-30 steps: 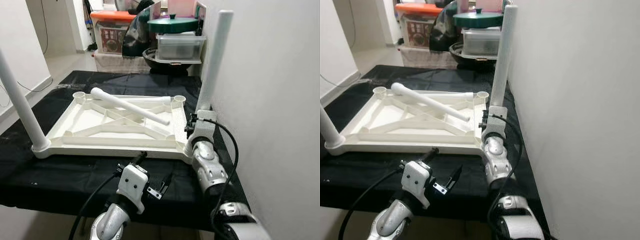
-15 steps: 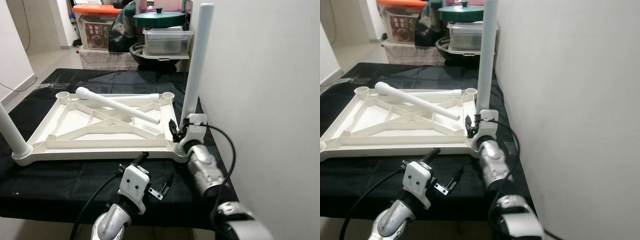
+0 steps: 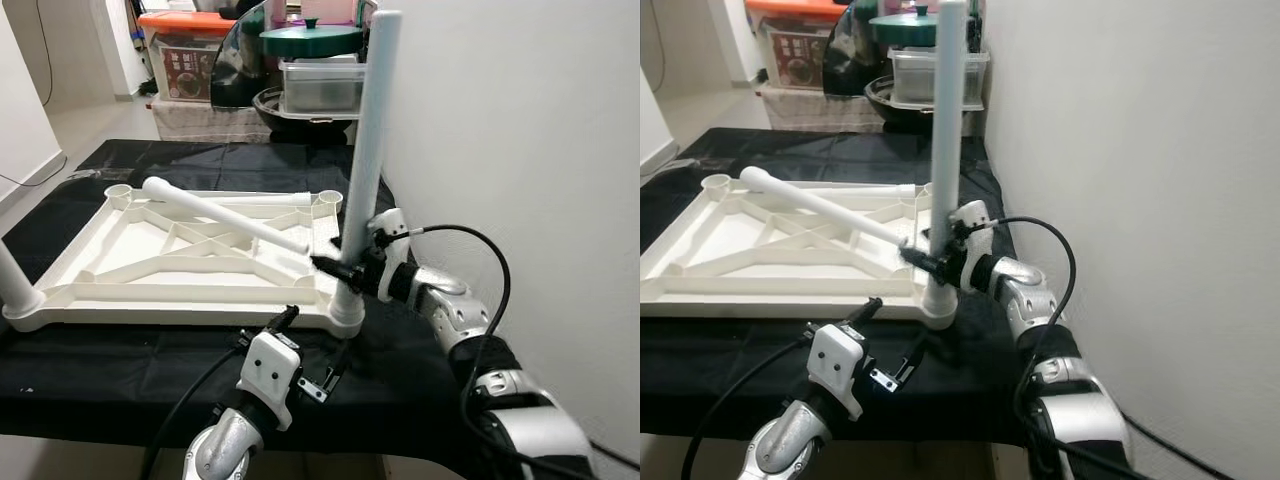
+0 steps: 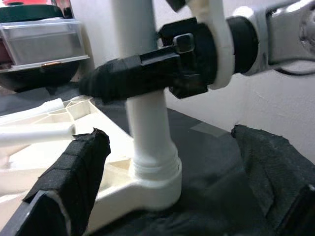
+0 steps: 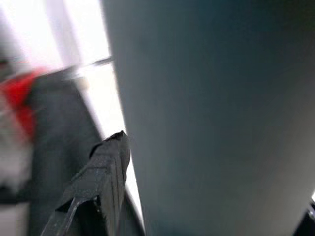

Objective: Building children table

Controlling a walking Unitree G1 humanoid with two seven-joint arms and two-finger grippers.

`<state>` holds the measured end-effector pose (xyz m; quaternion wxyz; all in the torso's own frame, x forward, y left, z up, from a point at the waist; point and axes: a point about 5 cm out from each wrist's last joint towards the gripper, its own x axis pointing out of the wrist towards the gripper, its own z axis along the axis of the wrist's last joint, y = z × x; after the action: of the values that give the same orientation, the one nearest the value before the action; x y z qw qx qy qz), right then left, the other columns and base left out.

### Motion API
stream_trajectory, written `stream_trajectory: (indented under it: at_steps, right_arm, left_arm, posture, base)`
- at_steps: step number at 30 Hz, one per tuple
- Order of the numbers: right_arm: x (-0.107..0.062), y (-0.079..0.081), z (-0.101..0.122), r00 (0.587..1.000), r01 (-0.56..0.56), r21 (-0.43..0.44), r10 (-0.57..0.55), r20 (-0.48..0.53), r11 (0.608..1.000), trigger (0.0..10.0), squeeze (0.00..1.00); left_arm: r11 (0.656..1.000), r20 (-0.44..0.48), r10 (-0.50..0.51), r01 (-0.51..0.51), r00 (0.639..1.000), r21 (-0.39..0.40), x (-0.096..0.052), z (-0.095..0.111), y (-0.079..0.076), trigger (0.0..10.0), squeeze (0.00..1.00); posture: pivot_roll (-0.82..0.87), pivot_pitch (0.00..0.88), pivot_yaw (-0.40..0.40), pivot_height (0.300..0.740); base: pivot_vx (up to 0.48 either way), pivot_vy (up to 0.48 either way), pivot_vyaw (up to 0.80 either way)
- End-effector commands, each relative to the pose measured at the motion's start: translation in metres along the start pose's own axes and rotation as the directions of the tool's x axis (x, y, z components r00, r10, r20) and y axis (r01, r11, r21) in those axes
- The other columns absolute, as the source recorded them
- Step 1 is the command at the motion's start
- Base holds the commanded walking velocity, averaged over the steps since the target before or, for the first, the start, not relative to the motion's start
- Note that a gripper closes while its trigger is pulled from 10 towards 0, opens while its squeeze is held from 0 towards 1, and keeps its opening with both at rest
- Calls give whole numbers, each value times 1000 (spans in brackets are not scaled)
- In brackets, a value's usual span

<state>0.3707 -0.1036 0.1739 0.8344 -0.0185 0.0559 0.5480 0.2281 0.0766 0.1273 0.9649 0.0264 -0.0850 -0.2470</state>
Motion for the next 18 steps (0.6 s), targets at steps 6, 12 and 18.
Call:
stream_trajectory:
  at_steps: [6, 12, 18]
  right_arm:
    - [17, 17, -8, 977, -200, -22, 198, -78, 980, 0, 0]
    - [22, 6, -9, 997, 53, -62, -56, -51, 997, 0, 0]
    - [-1, -27, -10, 798, 601, 49, -603, 19, 798, 0, 0]
  left_arm:
    - [1000, -9, -7, 8, 1000, 16, 0, -1, 0, 10000, 0]
    - [1000, -11, -10, 11, 1000, 18, 0, -1, 0, 10000, 0]
    - [1000, -12, -10, 10, 1000, 15, -1, -2, 0, 10000, 0]
  posture:
    - [119, 0, -73, 740]
    - [116, 0, -70, 740]
    - [100, 0, -60, 740]
  base:
    - [0, 0, 0]
    - [0, 0, 0]
    - [0, 0, 0]
